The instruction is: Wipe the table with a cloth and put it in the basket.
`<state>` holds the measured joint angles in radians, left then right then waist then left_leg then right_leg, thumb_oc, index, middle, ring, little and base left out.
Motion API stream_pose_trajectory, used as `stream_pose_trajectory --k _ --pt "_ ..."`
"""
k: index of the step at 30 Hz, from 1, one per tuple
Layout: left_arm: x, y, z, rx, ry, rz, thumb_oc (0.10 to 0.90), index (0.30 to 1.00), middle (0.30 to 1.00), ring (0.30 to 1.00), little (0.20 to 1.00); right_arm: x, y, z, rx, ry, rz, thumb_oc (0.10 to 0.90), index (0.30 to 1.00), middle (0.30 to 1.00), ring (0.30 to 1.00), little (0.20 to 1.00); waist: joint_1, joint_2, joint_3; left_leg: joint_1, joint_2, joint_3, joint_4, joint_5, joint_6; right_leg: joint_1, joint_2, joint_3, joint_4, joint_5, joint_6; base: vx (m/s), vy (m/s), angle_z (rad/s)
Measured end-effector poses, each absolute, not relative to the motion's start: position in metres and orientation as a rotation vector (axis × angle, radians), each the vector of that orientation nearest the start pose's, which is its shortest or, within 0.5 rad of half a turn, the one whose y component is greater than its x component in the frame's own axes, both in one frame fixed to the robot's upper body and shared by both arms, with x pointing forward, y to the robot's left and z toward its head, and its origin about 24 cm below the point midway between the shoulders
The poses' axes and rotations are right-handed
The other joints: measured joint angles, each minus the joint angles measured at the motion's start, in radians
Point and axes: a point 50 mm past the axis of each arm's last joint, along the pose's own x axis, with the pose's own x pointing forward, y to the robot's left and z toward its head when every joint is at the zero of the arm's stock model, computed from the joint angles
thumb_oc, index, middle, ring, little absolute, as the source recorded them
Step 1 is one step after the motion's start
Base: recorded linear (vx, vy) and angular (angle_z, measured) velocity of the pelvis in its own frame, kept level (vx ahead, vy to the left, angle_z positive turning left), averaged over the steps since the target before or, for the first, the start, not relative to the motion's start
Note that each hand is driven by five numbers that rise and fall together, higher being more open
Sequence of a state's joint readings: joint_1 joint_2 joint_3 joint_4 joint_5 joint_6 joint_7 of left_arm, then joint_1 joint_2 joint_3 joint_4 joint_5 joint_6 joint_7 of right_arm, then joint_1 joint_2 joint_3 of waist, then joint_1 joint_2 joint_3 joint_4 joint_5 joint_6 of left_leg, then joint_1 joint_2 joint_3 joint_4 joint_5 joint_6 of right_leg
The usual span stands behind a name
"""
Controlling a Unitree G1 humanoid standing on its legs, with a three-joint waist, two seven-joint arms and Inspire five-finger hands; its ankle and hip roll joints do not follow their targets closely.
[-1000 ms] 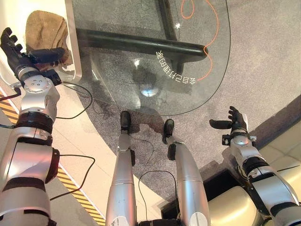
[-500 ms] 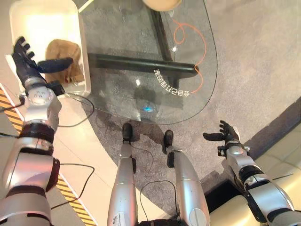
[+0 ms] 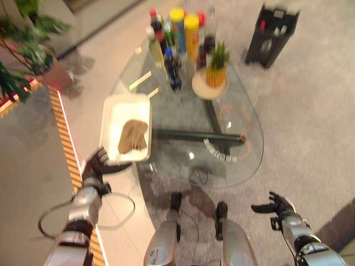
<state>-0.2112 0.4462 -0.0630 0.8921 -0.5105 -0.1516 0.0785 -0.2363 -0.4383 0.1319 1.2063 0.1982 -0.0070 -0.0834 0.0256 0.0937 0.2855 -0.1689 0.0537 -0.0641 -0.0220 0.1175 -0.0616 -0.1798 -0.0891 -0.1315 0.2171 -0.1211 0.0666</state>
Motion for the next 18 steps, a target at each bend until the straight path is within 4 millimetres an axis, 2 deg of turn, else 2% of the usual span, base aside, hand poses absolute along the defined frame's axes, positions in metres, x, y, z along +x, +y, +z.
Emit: stream_pose_trajectory --k 1,2,4,9,14,18 --pt "0.235 0.292 -0.056 0.000 0.493 0.366 0.800 0.900 0.900 0.900 0.900 0.183 -0.303 -0.104 -0.329 0.949 -0.311 0.800 0.900 0.900 0.900 0.900 0.000 -0.004 -0.014 0.013 -0.001 0.000 -0.003 -0.004 0.002 0.017 0.000 -0.001 -0.012 0.000 0.001 0.16 0.013 0.01" --pt "0.216 0.290 -0.070 0.007 0.558 0.352 0.800 0.900 0.900 0.900 0.900 0.167 -0.300 -0.114 -0.321 1.003 -0.306 0.800 0.900 0.900 0.900 0.900 0.000 -0.018 -0.068 0.034 -0.002 0.001 -0.011 -0.012 0.004 0.048 0.000 -0.002 -0.040 0.001 0.004 0.17 0.014 0.01" --pt "0.197 0.289 -0.086 0.010 0.635 0.360 0.800 0.900 0.900 0.900 0.900 0.148 -0.296 -0.125 -0.322 1.076 -0.298 0.800 0.900 0.900 0.900 0.900 -0.002 -0.035 -0.116 0.075 -0.003 0.002 -0.027 -0.016 0.005 0.105 0.001 -0.006 -0.086 0.008 0.008 0.16 0.010 0.03" --pt "0.166 0.285 -0.110 0.020 0.784 0.340 0.800 0.900 0.900 0.900 0.900 0.115 -0.290 -0.139 -0.329 1.203 -0.260 0.800 0.900 0.900 0.900 0.900 -0.002 -0.056 -0.198 0.143 -0.007 0.002 -0.063 -0.023 0.011 0.219 0.004 -0.016 -0.212 0.052 0.018 0.07 0.007 0.02" --pt "0.149 0.279 -0.123 0.053 0.883 0.320 0.800 0.900 0.900 0.900 0.900 0.107 -0.287 -0.143 -0.338 1.242 -0.229 0.800 0.900 0.900 0.900 0.900 -0.007 -0.061 -0.226 0.161 -0.011 0.003 -0.064 -0.026 0.012 0.275 0.007 -0.021 -0.296 0.095 0.018 0.02 0.006 0.00" --pt "0.122 0.276 -0.138 0.086 1.017 0.295 0.800 0.900 0.900 0.900 0.900 0.097 -0.285 -0.146 -0.339 1.276 -0.210 0.800 0.900 0.900 0.900 0.900 -0.016 -0.059 -0.259 0.170 -0.006 0.003 -0.064 -0.030 0.009 0.284 0.011 -0.021 -0.305 0.098 0.017 0.00 0.000 0.00"
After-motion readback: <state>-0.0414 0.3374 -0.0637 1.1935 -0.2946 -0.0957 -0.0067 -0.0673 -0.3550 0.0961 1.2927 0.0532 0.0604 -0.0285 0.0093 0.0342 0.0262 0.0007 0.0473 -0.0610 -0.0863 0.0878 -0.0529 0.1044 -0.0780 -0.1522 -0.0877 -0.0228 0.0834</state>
